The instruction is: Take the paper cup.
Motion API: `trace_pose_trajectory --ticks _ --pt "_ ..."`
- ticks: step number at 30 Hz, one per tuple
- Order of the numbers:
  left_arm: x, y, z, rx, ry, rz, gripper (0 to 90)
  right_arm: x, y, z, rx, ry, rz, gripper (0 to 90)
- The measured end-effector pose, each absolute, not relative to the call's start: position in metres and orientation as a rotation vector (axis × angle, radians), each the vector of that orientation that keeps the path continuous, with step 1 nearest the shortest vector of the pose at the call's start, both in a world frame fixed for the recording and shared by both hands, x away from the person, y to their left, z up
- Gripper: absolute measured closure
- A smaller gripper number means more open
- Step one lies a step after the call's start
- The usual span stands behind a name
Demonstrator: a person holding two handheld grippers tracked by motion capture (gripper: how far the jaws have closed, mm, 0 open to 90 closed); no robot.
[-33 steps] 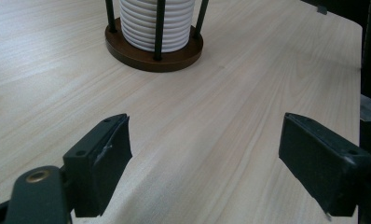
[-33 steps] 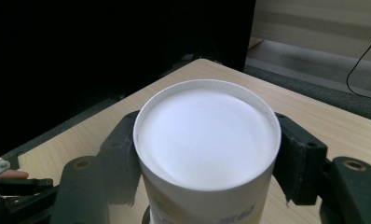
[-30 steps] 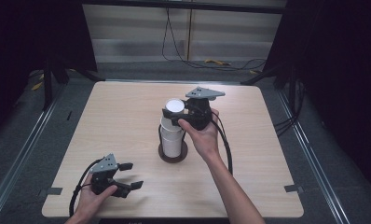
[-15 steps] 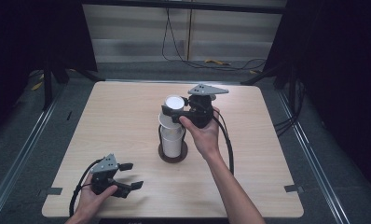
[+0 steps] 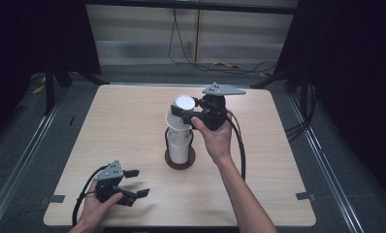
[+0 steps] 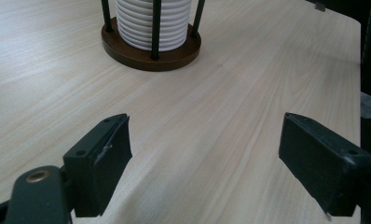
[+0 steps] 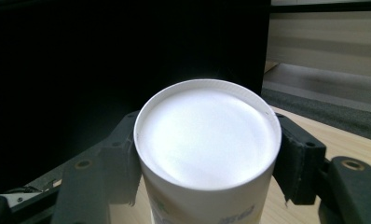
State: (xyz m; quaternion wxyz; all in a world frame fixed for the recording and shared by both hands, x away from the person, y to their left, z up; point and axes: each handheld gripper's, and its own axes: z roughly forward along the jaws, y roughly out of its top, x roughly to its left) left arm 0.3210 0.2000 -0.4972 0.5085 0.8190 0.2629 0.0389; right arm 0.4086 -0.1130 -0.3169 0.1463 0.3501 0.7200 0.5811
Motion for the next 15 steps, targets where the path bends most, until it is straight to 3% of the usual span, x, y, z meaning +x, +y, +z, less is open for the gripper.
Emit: trace_pose_trajectory --ticks 5,15 --pt "0.321 0.200 -0.498 1.969 0.659 0.173 16.8 0.407 -0.114 -0.312 0.996 2.064 1.687 34.7" --pt "0.322 0.195 -0.493 1.939 0.665 0.144 16.7 0.403 -0.124 -0.310 1.007 2.050 1.701 34.9"
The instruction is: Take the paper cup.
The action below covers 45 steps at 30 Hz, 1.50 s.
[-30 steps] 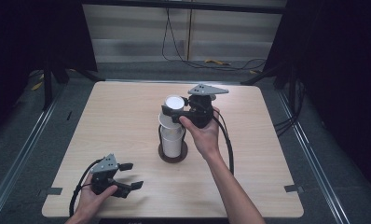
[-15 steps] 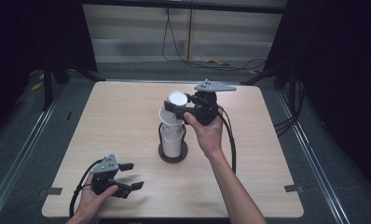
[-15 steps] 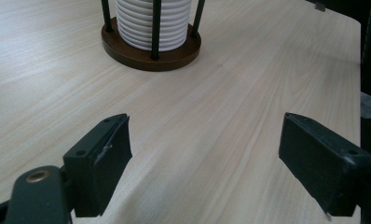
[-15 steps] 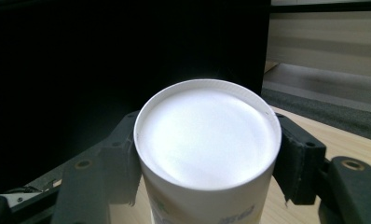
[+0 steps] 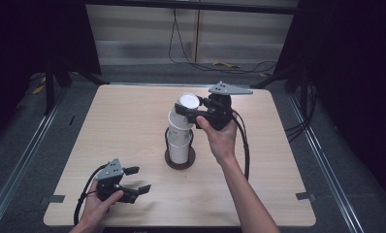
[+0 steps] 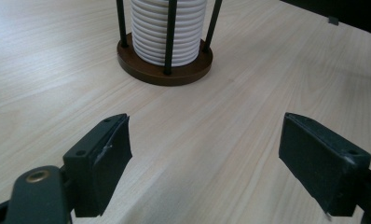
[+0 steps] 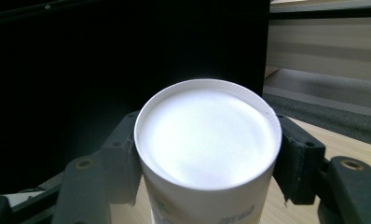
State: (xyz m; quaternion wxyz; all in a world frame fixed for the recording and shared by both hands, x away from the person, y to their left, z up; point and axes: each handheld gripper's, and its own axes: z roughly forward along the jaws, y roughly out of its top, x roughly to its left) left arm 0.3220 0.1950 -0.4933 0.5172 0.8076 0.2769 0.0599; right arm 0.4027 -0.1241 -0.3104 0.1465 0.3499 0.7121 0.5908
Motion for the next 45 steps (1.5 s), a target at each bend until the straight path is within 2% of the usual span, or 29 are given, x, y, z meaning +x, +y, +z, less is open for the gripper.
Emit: trace_pose_trajectory --ticks 5,21,45 --pt "0.326 0.190 -0.486 1.937 0.659 0.098 16.8 0.397 -0.133 -0.311 1.023 2.046 1.699 34.9" --pt "0.342 0.165 -0.461 1.915 0.617 0.102 15.8 0.371 -0.164 -0.305 1.038 2.063 1.675 35.1" --pt "0.347 0.132 -0.432 1.866 0.469 0.063 18.0 0.336 -0.166 -0.353 1.059 2.193 1.641 35.1"
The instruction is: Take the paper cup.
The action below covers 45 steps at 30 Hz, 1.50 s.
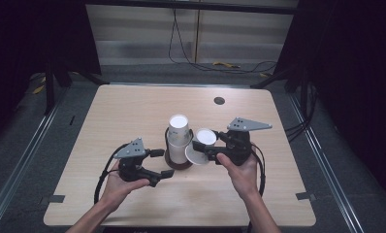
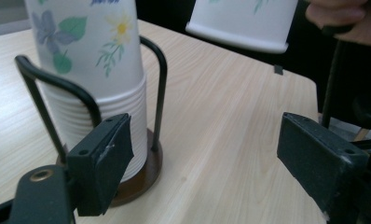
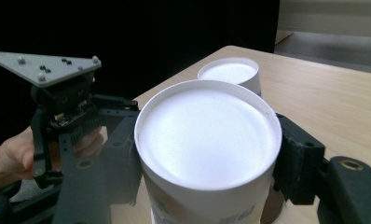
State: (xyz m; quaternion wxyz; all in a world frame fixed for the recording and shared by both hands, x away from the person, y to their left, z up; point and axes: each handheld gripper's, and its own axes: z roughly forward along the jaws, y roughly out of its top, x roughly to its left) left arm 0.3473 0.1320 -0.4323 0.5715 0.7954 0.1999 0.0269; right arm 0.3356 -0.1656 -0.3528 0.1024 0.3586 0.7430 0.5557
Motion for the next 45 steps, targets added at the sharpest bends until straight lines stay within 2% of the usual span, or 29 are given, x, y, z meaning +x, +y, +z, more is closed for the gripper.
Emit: trace_pose_trajectory --ticks 6,10,17,34,45 --pt "0.345 0.123 -0.437 1.866 0.435 0.099 18.1 0.335 -0.160 -0.363 1.060 2.221 1.645 35.1" --pt "0.342 0.122 -0.444 1.885 0.422 0.088 22.4 0.335 -0.159 -0.369 1.058 2.233 1.651 35.2" --pt "0.340 0.120 -0.447 1.879 0.426 0.042 18.2 0.334 -0.153 -0.380 1.060 2.270 1.645 35.2" --pt "0.338 0.113 -0.454 1.881 0.405 0.020 15.9 0.330 -0.120 -0.395 0.986 2.395 1.643 35.2" --pt "0.340 0.111 -0.456 1.863 0.398 0.007 19.3 0.330 -0.110 -0.400 0.976 2.410 1.655 35.2"
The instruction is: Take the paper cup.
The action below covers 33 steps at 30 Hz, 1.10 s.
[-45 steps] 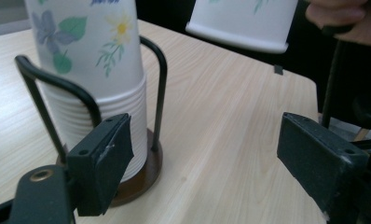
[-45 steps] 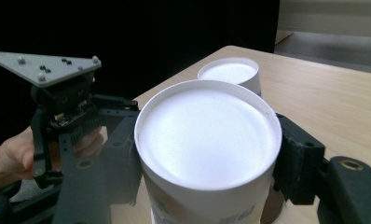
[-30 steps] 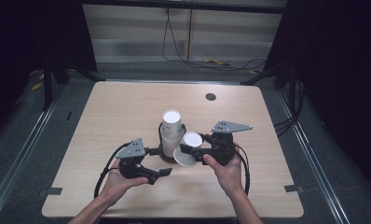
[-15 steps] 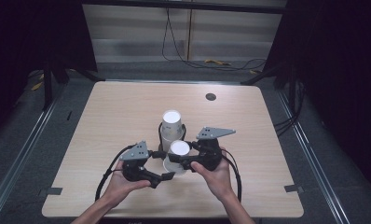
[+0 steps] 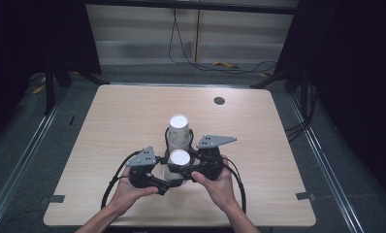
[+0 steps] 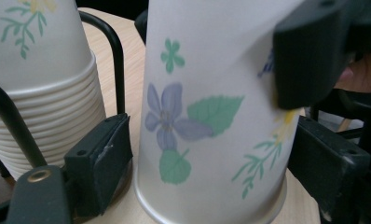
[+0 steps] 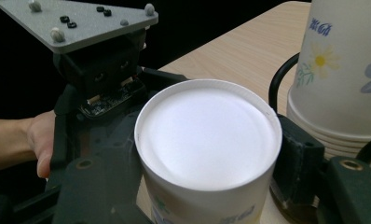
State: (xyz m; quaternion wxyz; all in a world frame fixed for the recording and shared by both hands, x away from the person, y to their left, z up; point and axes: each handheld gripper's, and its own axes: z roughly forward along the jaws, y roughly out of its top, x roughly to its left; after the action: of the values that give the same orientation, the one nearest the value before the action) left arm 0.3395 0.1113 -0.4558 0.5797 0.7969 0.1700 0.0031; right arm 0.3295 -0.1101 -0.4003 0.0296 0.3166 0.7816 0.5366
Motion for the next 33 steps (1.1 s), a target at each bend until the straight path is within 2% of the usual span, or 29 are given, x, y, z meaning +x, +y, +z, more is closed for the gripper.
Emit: trace_pose_trajectory --ticks 8,12,25,28,33 --pt "0.3400 0.1112 -0.4579 1.858 0.408 -0.022 18.9 0.3284 -0.1094 -0.4009 0.972 2.404 1.684 35.2" --pt "0.3389 0.1125 -0.4558 1.843 0.392 -0.020 23.9 0.3288 -0.1097 -0.4015 0.977 2.405 1.690 35.2" --pt "0.3406 0.1140 -0.4559 1.854 0.385 -0.014 26.6 0.3293 -0.1087 -0.4030 0.970 2.399 1.686 33.7" --pt "0.3410 0.1144 -0.4566 1.867 0.390 -0.014 27.2 0.3293 -0.1076 -0.4033 0.969 2.399 1.678 30.7" --pt "0.3418 0.1140 -0.4587 1.884 0.395 -0.028 27.3 0.3297 -0.1073 -0.4035 1.000 2.382 1.667 18.3"
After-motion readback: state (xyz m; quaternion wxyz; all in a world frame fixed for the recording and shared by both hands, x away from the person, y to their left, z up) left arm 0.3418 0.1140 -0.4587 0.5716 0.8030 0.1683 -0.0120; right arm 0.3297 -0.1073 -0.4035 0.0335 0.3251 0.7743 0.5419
